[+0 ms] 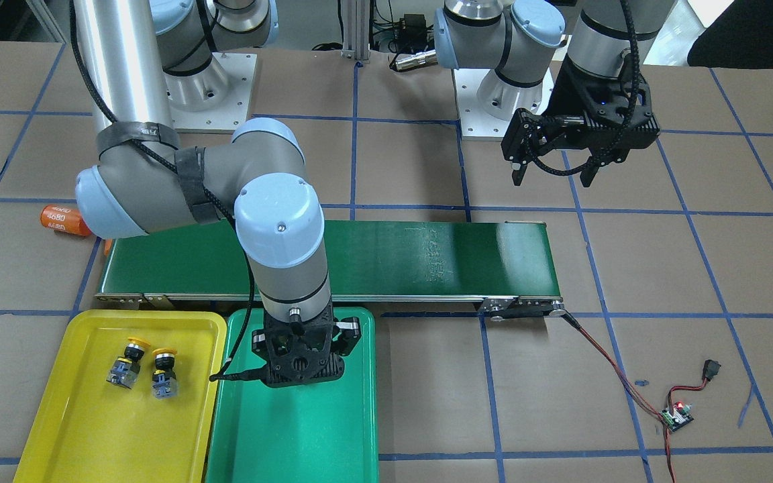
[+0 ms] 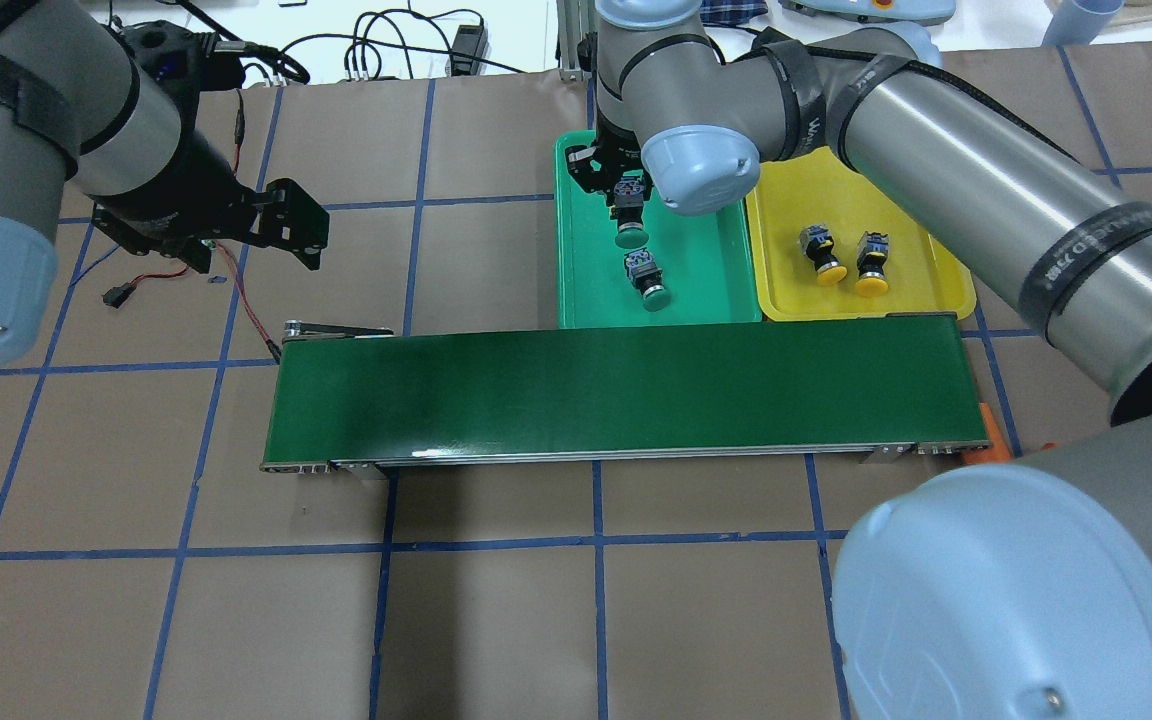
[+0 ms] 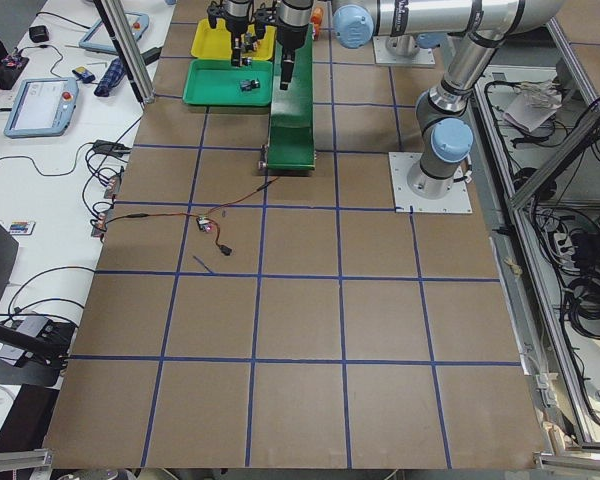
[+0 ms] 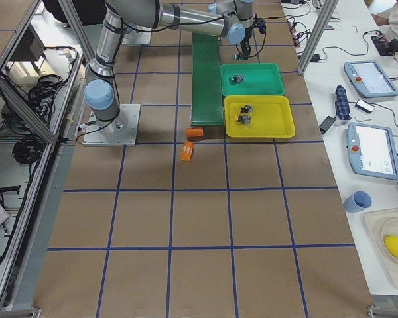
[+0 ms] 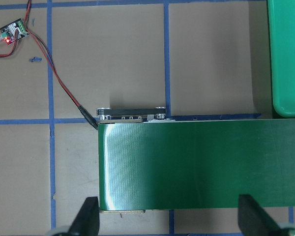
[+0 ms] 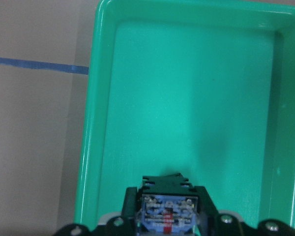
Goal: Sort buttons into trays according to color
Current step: 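Lower and release the green-capped button into the green tray with the right gripper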
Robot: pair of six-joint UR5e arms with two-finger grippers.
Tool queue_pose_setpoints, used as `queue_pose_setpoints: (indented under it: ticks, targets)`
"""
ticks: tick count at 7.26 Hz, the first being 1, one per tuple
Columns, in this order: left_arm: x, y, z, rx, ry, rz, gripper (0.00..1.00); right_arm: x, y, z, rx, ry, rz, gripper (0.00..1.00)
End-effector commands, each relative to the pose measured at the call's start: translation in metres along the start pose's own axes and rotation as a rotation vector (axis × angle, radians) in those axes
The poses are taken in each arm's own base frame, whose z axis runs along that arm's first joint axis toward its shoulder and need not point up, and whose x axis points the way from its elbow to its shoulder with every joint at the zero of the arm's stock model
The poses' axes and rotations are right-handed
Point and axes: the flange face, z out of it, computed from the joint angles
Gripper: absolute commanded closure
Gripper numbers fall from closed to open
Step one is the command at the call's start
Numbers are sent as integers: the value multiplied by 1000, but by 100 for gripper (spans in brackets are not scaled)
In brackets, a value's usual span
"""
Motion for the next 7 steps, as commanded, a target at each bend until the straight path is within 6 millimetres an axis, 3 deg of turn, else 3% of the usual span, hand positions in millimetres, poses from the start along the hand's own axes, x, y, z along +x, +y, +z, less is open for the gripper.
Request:
queue_pose_setpoints:
  ticks: [1,3,5,6,7]
  targets:
    - [1,0,-1,1,0,1,0,17,-19,25,-9,-11,-4,100]
    - [1,1,-2,3,1,3,0,23,-24,39,-5,-10,-3,98]
    - [1,2,-2,4,0,3,0,27,-26,57,-4,-9,19,76]
    - [1,2,-3,6,0,3,0,27,-26,57,0,-8,16,12]
    - [1,2,-2,3,-1,3,0,27,-27,53,6,-10,11,0]
